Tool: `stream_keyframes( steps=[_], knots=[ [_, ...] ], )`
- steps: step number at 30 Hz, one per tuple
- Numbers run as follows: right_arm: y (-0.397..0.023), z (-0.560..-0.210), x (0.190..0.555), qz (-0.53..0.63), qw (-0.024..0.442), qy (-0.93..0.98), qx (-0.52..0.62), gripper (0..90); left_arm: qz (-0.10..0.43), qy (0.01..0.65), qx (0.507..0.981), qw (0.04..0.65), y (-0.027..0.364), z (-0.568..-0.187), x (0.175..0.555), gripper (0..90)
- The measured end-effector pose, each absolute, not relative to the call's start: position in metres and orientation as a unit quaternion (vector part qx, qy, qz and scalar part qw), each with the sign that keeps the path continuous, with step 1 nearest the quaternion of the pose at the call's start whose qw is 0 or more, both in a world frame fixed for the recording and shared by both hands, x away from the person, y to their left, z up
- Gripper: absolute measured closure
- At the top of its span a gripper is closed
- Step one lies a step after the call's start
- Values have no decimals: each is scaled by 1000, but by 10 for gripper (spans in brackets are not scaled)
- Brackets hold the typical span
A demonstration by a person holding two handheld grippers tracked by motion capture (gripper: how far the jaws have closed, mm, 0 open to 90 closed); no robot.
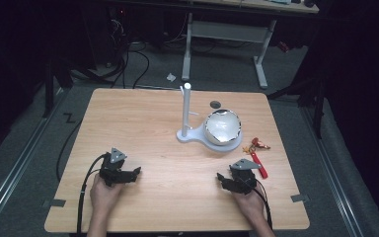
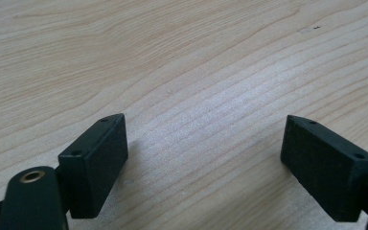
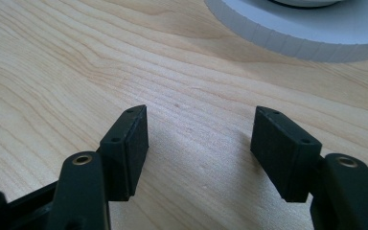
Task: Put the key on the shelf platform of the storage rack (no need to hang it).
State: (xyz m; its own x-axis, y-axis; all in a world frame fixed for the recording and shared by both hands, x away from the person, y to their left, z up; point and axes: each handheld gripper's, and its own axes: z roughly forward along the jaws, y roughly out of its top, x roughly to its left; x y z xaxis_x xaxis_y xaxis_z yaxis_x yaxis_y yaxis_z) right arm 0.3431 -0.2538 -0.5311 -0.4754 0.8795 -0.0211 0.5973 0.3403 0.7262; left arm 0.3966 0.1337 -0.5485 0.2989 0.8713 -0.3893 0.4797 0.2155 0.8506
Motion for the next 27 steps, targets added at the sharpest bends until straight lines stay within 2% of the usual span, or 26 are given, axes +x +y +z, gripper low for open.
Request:
stream_keyframes(
  steps=[27],
  knots=[
    [-255, -531, 342, 331, 211, 789, 472, 359, 182, 564, 599, 539, 134, -548, 397, 167]
  ],
)
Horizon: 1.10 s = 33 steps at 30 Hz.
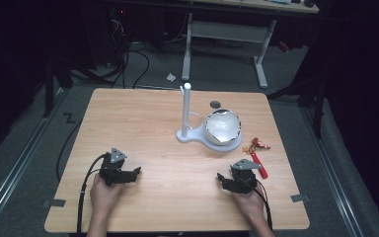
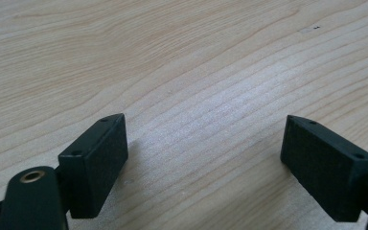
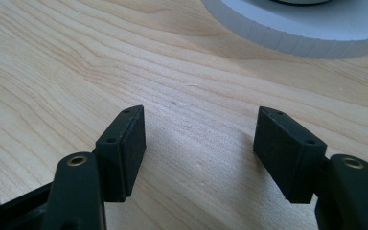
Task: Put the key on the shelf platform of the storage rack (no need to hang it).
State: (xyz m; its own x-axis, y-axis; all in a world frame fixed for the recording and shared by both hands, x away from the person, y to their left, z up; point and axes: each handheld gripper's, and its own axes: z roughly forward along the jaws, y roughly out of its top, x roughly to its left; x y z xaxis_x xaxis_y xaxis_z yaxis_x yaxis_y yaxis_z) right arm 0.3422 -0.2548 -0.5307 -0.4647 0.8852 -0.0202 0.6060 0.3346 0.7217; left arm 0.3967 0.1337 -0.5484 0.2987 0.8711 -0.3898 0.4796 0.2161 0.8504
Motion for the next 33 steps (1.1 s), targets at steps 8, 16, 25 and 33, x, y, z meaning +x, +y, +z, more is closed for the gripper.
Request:
stream_keyframes(
  steps=[8, 16, 25, 33],
  knots=[
    [-266, -527, 337, 331, 219, 779, 486, 366, 182, 564, 599, 539, 134, -548, 397, 167],
    [-283, -520, 328, 337, 236, 766, 494, 388, 182, 564, 599, 539, 134, -548, 397, 167],
    [-303, -511, 323, 334, 264, 752, 503, 374, 182, 564, 599, 539, 134, -548, 397, 167],
    [-323, -505, 329, 331, 273, 742, 515, 354, 182, 563, 599, 539, 134, -548, 397, 167]
  ],
)
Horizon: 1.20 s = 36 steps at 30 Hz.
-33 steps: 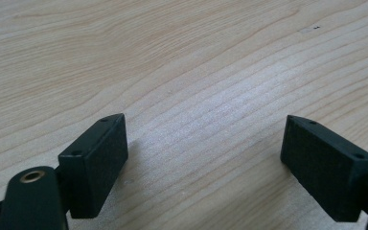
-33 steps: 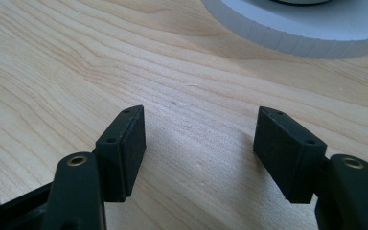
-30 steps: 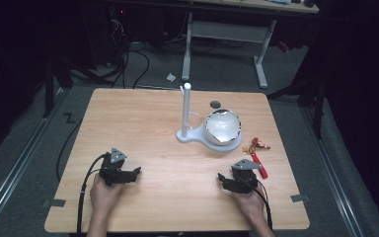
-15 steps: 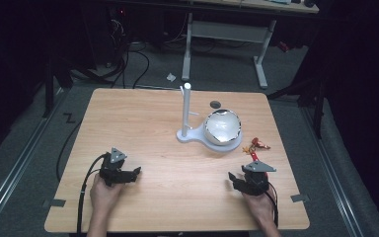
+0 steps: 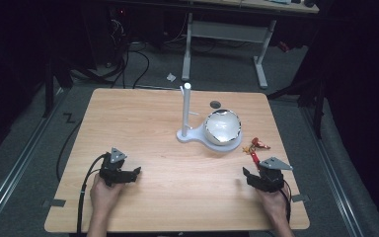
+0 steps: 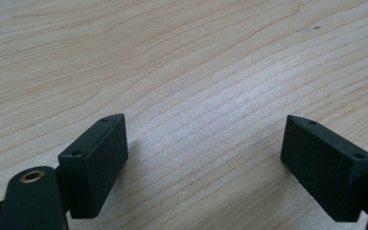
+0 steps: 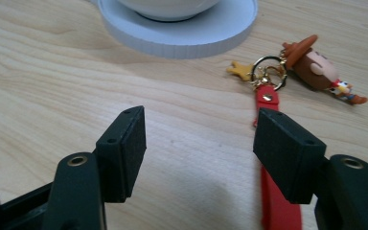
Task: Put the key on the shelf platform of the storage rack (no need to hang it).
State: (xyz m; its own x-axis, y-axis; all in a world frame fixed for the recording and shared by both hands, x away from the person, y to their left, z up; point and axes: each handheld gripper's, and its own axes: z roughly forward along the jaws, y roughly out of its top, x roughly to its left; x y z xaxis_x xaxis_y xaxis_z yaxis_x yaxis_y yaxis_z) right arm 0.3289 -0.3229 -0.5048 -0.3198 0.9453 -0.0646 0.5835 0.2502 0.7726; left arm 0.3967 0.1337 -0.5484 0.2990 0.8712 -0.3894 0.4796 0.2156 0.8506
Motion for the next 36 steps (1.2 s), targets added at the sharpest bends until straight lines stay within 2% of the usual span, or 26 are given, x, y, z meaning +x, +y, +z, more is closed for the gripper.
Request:
stream_keyframes(
  steps=[15, 36],
  knots=[
    [-354, -495, 361, 315, 271, 726, 548, 284, 182, 564, 599, 539, 134, -548, 397, 167],
    [-354, -486, 416, 279, 263, 741, 552, 267, 182, 564, 599, 539, 134, -548, 397, 167]
  ],
)
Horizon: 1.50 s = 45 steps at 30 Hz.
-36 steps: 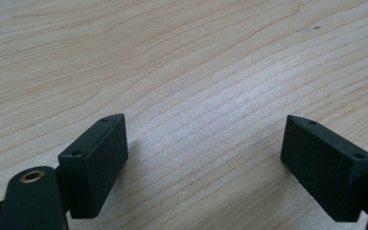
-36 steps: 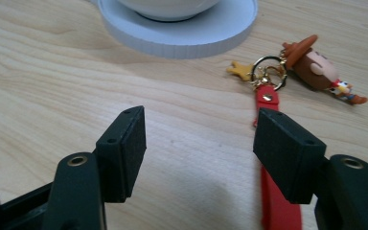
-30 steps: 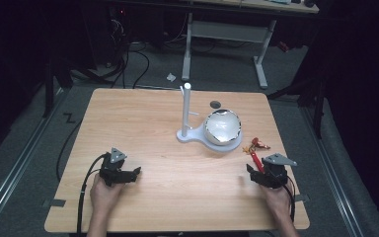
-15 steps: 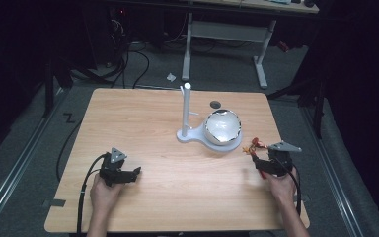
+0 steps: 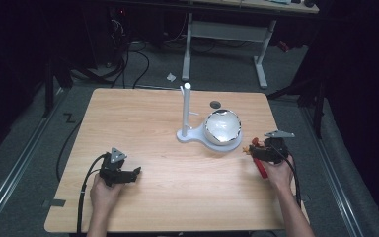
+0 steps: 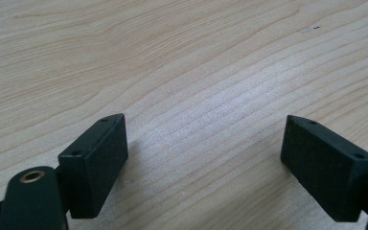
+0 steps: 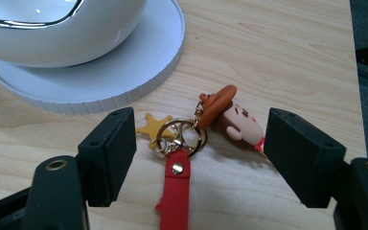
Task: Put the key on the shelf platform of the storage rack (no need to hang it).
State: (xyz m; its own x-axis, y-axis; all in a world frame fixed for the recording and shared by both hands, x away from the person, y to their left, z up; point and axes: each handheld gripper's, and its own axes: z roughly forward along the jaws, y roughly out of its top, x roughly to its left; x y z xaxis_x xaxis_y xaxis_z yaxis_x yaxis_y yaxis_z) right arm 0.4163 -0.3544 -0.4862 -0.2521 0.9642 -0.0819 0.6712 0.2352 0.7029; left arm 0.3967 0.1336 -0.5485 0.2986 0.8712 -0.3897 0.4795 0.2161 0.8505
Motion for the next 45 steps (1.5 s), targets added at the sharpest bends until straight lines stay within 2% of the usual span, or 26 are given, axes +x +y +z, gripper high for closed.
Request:
stream_keyframes(
  steps=[7, 25, 30, 43, 45],
  knots=[
    [-355, -486, 431, 273, 253, 743, 556, 264, 182, 564, 599, 539, 134, -548, 397, 167],
    [-365, -506, 452, 271, 241, 719, 593, 340, 182, 564, 599, 538, 134, -548, 397, 167],
    [-365, -511, 455, 274, 232, 714, 601, 396, 182, 564, 599, 538, 134, -548, 397, 167],
    [-360, -512, 454, 259, 266, 725, 580, 569, 183, 564, 599, 538, 134, -548, 396, 167],
    [-360, -511, 453, 262, 268, 725, 578, 573, 183, 564, 599, 538, 134, -548, 396, 167]
  ],
)
